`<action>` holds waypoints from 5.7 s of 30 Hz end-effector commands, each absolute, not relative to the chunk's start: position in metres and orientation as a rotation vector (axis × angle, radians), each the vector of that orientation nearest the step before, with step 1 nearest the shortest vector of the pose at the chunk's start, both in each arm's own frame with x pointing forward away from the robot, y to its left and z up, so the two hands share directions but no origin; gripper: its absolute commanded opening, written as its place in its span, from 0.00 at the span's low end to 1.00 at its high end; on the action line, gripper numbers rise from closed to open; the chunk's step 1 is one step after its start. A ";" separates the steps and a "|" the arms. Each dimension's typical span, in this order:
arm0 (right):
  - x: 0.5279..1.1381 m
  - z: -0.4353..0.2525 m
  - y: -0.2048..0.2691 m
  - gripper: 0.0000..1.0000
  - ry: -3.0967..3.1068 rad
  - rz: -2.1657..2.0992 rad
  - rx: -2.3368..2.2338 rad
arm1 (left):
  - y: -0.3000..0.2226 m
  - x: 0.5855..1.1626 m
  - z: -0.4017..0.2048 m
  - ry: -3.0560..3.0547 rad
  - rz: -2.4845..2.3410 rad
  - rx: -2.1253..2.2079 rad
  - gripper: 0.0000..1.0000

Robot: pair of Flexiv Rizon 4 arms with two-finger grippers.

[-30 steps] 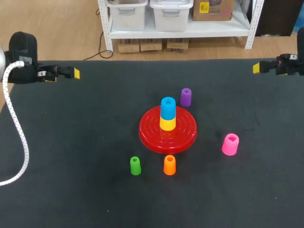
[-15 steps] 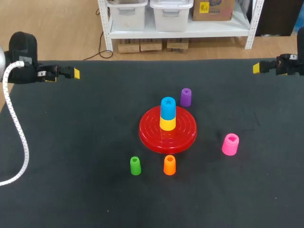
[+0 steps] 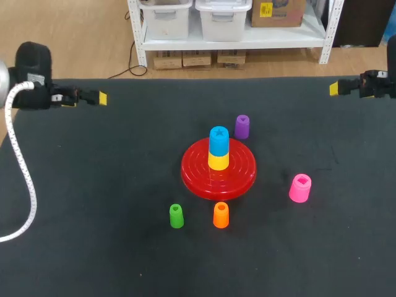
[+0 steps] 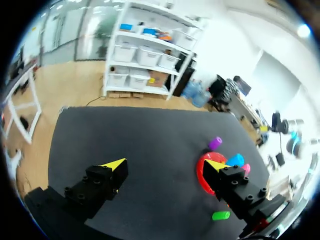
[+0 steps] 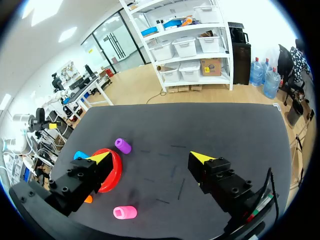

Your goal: Pick up and stack the cylinders on the red base in this order: pink,purple,orange,green

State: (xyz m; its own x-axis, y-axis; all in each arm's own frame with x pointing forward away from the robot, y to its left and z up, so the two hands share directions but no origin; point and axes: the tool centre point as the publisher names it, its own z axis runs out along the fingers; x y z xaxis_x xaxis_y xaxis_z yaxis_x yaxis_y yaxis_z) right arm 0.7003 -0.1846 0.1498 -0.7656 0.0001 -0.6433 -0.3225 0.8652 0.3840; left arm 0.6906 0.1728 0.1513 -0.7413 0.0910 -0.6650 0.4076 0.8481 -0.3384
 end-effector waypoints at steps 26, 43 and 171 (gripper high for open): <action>0.700 0.150 -0.185 1.00 2.373 0.637 -0.232 | 0.184 0.634 0.183 2.025 -0.684 1.296 1.00; 0.700 0.150 -0.185 1.00 2.373 0.637 -0.232 | 0.161 0.622 0.186 1.824 -0.873 1.334 1.00; 0.558 0.028 -0.104 0.35 2.976 0.046 -0.789 | 0.167 0.624 0.183 1.890 -0.765 1.365 1.00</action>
State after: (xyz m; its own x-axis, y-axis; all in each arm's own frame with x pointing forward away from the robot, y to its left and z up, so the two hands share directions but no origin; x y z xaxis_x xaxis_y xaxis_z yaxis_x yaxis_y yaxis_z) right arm 0.5580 -0.1035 0.0295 -0.8669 -0.4939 -0.0668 -0.4958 0.8683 0.0143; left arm 0.6244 0.1661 0.1843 -0.2260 0.5631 -0.7949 0.9574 0.2791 -0.0745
